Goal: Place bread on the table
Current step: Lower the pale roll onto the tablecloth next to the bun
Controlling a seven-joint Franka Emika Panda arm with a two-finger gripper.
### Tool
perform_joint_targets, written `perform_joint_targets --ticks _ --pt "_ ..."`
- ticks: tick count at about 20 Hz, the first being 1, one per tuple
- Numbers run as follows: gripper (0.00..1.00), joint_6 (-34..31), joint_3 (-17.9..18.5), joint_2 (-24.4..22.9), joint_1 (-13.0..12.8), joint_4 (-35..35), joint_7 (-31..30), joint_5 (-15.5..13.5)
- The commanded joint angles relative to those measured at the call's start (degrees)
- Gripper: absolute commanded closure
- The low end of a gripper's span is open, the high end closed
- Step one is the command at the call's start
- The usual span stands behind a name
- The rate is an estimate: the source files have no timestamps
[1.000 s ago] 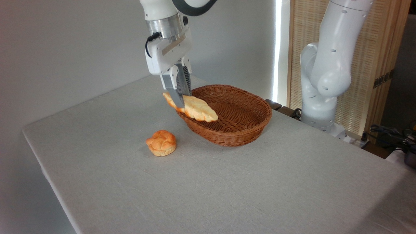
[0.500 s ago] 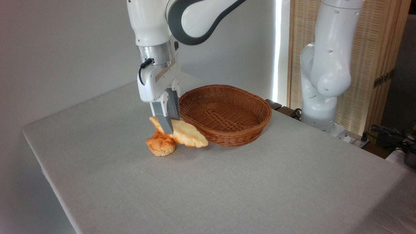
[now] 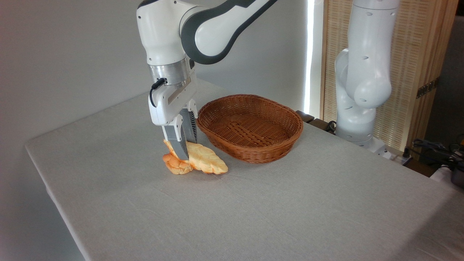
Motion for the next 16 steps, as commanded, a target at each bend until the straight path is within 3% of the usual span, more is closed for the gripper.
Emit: perform_joint_targets --ticks 1,12,16 --pt "0.00 1.37 0.33 0.75 -0.09 0.63 0.33 -0.31" --pt "0.00 1.72 2.35 -0.13 -0.09 0.63 -0.20 -0.49" --pt "0.00 1.90 5.07 -0.40 -0.09 2.82 -0.72 -1.01"
